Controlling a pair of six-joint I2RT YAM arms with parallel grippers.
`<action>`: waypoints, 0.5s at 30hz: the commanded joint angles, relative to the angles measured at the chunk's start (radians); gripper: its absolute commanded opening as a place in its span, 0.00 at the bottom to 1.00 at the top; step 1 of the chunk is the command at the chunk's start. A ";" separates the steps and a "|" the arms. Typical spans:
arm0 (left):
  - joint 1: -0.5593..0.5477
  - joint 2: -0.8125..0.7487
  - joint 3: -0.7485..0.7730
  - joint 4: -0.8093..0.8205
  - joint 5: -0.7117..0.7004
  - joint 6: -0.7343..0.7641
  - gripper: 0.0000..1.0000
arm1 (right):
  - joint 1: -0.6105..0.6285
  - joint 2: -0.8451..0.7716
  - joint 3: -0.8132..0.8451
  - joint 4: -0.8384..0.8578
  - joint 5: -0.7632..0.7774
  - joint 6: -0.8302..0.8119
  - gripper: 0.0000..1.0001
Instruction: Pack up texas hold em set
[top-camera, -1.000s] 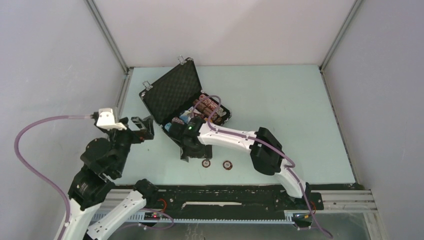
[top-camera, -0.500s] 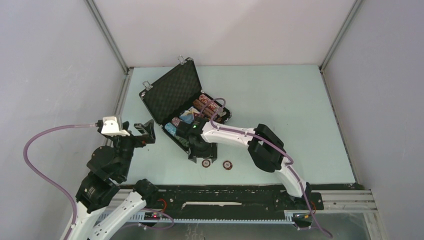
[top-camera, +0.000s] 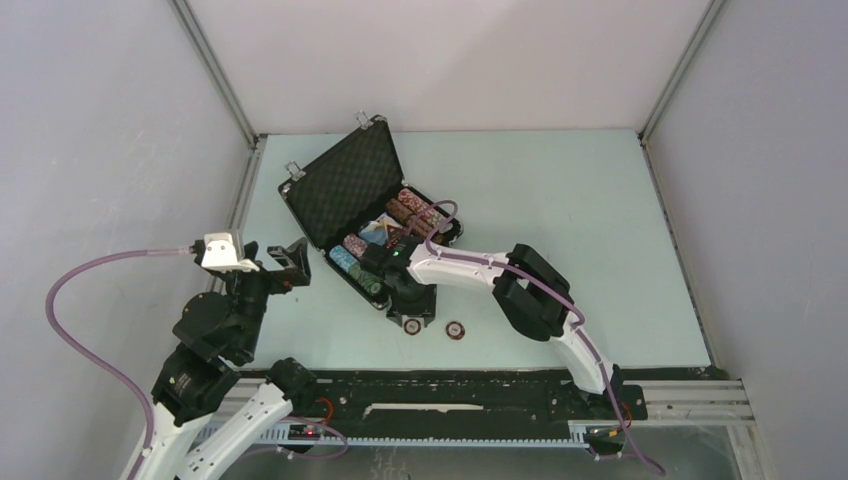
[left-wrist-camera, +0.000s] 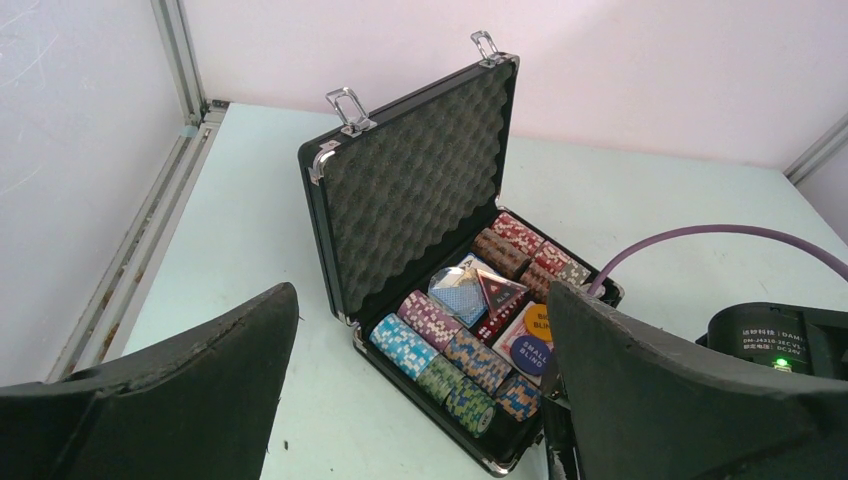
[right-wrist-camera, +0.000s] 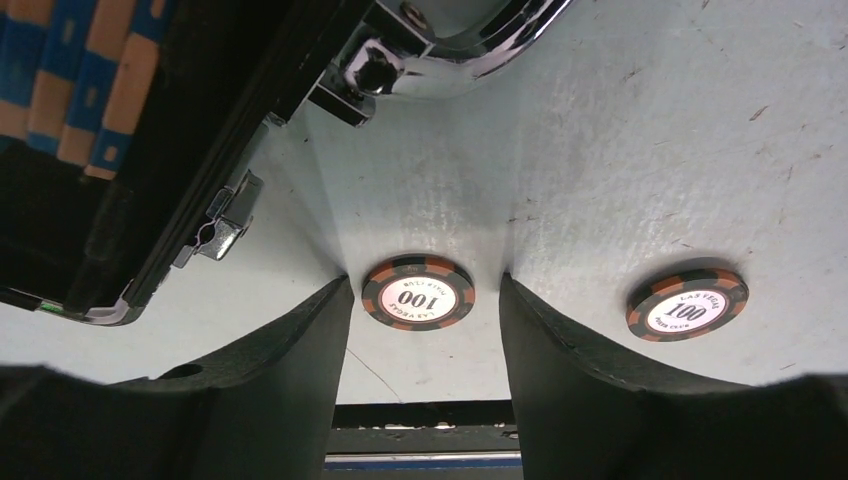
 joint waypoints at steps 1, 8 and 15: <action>-0.005 0.008 -0.024 0.035 -0.017 0.025 1.00 | 0.013 -0.022 -0.013 0.030 -0.009 0.036 0.66; -0.005 0.009 -0.028 0.038 -0.004 0.026 1.00 | 0.030 -0.050 -0.039 0.029 0.002 0.067 0.61; -0.005 0.006 -0.030 0.039 0.004 0.026 1.00 | 0.037 -0.055 -0.041 0.021 0.005 0.082 0.60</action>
